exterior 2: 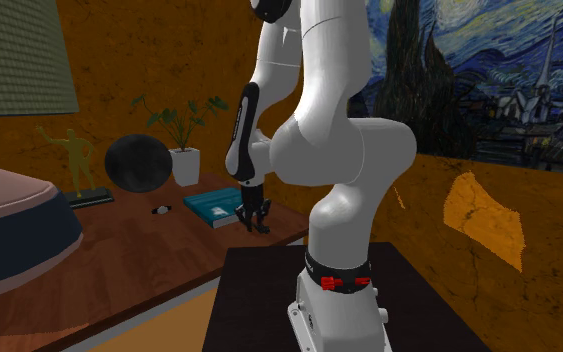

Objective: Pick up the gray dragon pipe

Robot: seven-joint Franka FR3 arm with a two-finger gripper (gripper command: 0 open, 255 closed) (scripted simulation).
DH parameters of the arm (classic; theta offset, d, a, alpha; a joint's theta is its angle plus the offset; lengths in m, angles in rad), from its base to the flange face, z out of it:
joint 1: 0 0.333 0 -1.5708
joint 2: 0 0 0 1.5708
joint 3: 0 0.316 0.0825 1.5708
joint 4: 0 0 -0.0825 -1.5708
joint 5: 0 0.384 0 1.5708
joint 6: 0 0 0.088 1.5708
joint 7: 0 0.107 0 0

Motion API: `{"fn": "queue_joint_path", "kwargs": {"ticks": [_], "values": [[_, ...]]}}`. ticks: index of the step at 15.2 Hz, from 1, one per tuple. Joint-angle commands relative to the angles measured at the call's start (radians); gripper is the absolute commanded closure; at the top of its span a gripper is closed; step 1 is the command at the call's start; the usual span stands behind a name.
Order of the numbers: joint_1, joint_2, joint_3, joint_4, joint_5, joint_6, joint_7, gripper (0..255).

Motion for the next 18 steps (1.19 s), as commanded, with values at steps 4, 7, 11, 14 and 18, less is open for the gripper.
{"fn": "queue_joint_path", "kwargs": {"ticks": [4, 7, 11, 14, 18], "values": [[-0.016, -0.008, 0.002, 0.001, 0.012, -0.013, -0.011, 255], [-0.039, -0.059, 0.033, -0.01, 0.05, -0.053, -0.042, 255], [-0.06, -0.127, 0.066, -0.021, 0.107, -0.107, -0.086, 255], [-0.069, -0.177, 0.084, -0.026, 0.149, -0.15, -0.118, 255], [-0.074, -0.241, 0.098, -0.028, 0.2, -0.208, -0.156, 255]]}}
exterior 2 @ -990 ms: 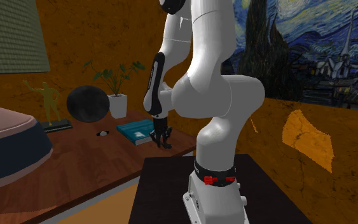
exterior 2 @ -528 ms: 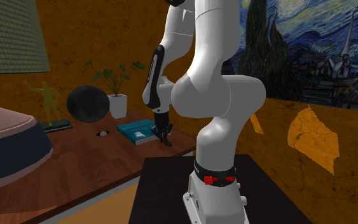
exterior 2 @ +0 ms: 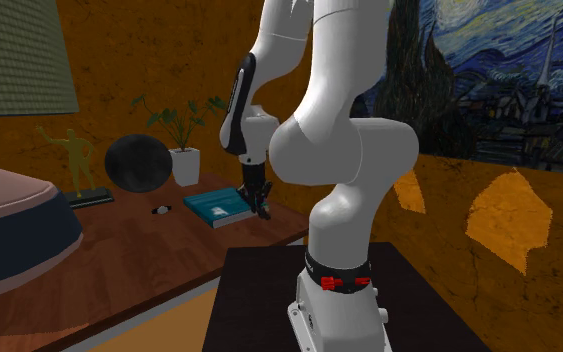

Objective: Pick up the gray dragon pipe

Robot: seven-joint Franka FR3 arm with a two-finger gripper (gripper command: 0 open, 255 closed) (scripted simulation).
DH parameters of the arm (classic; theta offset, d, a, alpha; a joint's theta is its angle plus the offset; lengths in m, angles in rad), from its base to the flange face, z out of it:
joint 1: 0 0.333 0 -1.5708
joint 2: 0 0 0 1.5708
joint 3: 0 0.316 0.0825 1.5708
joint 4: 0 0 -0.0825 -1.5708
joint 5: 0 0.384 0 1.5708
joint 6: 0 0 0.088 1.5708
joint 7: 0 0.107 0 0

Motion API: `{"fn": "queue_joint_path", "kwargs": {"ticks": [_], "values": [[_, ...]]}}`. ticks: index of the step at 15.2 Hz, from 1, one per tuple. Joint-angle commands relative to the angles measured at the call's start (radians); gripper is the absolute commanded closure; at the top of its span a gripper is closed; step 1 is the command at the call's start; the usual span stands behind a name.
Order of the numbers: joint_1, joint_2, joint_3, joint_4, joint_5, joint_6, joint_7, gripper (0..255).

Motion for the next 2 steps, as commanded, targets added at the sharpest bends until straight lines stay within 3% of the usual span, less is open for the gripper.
{"fn": "queue_joint_path", "kwargs": {"ticks": [1, 2], "values": [[0.001, -0.017, 0.004, 0.0, 0.014, -0.017, -0.008, 255], [0.001, -0.017, 0.004, 0.0, 0.014, -0.017, -0.009, 255]]}}
